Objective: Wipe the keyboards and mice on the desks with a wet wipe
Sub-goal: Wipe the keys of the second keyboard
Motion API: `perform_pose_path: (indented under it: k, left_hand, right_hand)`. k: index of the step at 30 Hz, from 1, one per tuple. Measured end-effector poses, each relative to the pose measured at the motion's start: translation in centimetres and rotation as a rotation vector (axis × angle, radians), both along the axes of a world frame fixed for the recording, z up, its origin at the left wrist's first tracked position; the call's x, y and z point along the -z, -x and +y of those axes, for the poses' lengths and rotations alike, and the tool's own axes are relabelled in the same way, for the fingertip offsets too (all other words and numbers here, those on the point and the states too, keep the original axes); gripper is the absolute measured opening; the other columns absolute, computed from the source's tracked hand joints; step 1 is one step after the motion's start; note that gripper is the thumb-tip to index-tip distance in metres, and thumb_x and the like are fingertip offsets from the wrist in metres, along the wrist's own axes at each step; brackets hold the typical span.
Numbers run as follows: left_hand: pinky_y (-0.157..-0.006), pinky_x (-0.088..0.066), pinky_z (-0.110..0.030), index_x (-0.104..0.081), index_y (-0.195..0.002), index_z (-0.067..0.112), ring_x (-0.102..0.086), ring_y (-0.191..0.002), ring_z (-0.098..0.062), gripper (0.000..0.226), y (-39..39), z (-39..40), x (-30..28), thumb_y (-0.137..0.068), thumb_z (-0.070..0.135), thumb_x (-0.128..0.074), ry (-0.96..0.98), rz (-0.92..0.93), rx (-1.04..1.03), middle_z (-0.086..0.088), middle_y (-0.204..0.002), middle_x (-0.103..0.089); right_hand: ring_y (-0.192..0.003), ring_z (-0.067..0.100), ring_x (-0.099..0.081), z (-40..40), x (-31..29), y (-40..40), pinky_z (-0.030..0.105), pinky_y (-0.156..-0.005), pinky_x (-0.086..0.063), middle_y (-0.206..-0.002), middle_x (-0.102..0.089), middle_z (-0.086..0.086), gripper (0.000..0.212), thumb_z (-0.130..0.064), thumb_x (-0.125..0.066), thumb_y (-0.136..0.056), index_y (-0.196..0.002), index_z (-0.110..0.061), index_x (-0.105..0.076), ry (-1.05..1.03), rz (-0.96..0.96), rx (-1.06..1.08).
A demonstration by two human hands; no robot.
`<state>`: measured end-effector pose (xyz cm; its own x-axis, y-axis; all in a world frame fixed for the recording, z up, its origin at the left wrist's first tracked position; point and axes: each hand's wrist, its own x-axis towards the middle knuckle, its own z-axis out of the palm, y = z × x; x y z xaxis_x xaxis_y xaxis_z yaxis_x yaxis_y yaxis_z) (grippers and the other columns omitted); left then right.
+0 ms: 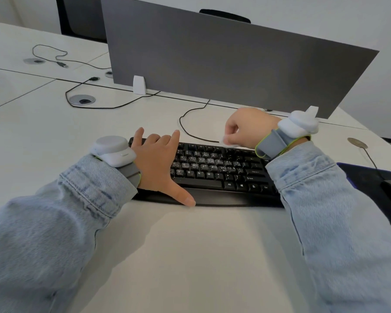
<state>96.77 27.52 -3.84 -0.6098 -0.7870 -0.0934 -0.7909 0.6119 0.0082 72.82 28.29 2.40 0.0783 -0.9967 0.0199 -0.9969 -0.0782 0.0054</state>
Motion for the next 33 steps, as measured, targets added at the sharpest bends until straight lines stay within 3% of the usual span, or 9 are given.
perform_pose_path:
  k: [9, 21, 26, 29, 33]
  left_hand:
    - [-0.122, 0.002, -0.059, 0.008, -0.158, 0.010, -0.028, -0.145, -0.026, 0.170, 0.1, 0.1, -0.1, -0.020, 0.105, -0.025, -0.012, 0.000, -0.003, 0.001, -0.155, -0.034]
    - [-0.122, 0.002, -0.057, 0.006, -0.158, 0.010, -0.028, -0.146, -0.025, 0.170, 0.1, 0.2, 0.0, -0.020, 0.104, -0.026, -0.001, 0.009, -0.010, 0.001, -0.156, -0.034]
    - [-0.122, 0.003, -0.058, 0.007, -0.158, 0.010, -0.026, -0.146, -0.025, 0.170, 0.1, 0.1, -0.1, -0.020, 0.104, -0.026, -0.016, 0.002, -0.009, 0.001, -0.156, -0.032]
    - [-0.122, 0.002, -0.059, 0.007, -0.158, 0.009, -0.027, -0.146, -0.024, 0.171, 0.0, 0.0, 0.0, -0.020, 0.105, -0.026, -0.014, 0.005, 0.000, 0.002, -0.155, -0.033]
    - [-0.122, 0.002, -0.060, 0.007, -0.158, 0.010, -0.024, -0.147, -0.024, 0.170, -0.1, 0.0, 0.0, -0.022, 0.106, -0.028, -0.026, -0.001, 0.004, 0.002, -0.157, -0.031]
  right_hand:
    - [-0.090, 0.021, -0.058, -0.9, 2.2, -0.6, 0.027, -0.070, -0.038, -0.092, -0.061, -0.002, 0.015, -0.024, -0.061, -0.089, -0.086, -0.010, -0.066, 0.053, -0.022, -0.083]
    - [-0.066, 0.007, -0.052, -0.7, 1.8, -1.0, 0.022, -0.056, -0.036, -0.069, -0.056, -0.014, 0.011, -0.032, -0.066, -0.085, -0.081, -0.022, -0.067, 0.011, -0.102, -0.141]
    - [-0.085, 0.017, -0.056, -1.2, 2.5, -1.3, 0.026, -0.071, -0.038, -0.085, -0.057, -0.005, 0.014, -0.027, -0.062, -0.088, -0.085, -0.015, -0.069, 0.116, -0.040, -0.108]
    - [-0.084, 0.016, -0.057, -1.2, 2.0, -1.1, 0.025, -0.070, -0.035, -0.082, -0.059, -0.006, 0.015, -0.028, -0.062, -0.088, -0.084, -0.016, -0.070, 0.214, -0.109, -0.088]
    - [-0.077, 0.013, -0.056, -0.9, 2.1, -2.1, 0.026, -0.064, -0.038, -0.077, -0.060, -0.009, 0.016, -0.034, -0.065, -0.086, -0.083, -0.019, -0.069, 0.088, -0.141, -0.163]
